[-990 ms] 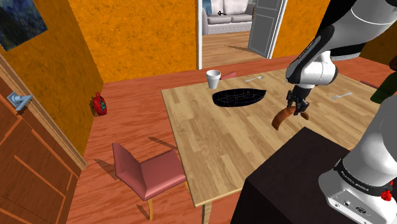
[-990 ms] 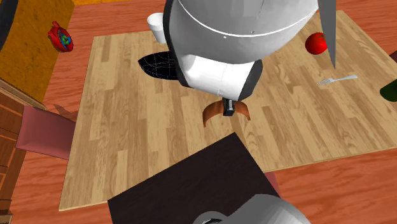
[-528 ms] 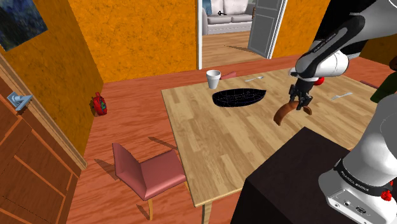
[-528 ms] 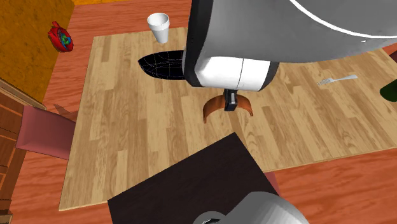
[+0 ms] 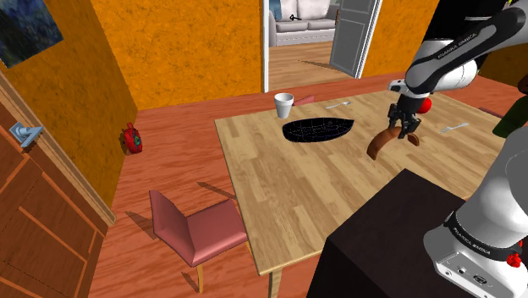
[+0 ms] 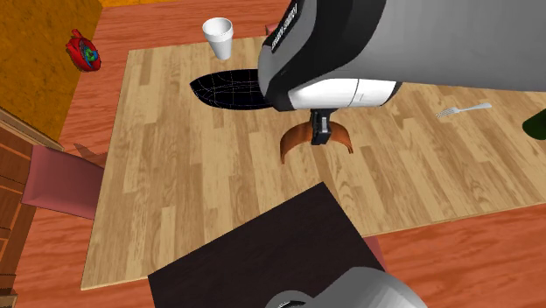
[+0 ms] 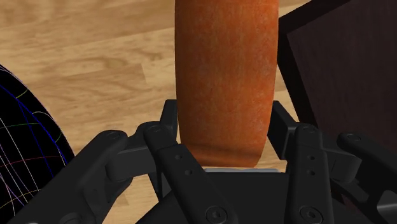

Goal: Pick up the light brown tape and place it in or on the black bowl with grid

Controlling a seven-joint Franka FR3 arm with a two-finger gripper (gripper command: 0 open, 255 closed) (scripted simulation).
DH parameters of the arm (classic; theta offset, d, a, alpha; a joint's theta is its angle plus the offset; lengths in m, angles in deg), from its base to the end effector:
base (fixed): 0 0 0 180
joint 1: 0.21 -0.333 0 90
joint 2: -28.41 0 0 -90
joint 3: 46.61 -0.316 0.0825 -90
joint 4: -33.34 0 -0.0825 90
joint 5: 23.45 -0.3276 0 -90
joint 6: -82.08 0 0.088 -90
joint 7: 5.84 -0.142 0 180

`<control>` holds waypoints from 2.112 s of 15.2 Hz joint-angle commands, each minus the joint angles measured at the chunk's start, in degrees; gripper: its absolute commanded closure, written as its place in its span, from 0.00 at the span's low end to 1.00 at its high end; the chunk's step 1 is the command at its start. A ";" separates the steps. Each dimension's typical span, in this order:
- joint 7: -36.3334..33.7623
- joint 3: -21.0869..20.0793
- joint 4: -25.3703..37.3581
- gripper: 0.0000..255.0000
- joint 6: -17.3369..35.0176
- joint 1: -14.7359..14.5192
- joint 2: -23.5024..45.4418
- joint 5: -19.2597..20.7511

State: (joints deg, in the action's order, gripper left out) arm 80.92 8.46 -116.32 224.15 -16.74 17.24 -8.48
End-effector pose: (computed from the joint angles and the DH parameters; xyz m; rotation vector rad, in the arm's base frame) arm 0.3111 -0.2424 0.2997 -2.7088 -1.5853 0.0018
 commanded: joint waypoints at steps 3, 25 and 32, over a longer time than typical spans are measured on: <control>-2.69 -2.45 1.11 1.00 -4.65 2.05 -4.23 3.35; 9.45 -8.10 41.95 1.00 -20.76 -2.59 32.74 -33.22; 7.51 -13.71 65.91 1.00 -31.43 5.53 47.55 -39.66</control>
State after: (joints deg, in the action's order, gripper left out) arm 89.04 -4.38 -54.55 194.51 -12.50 62.34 -47.20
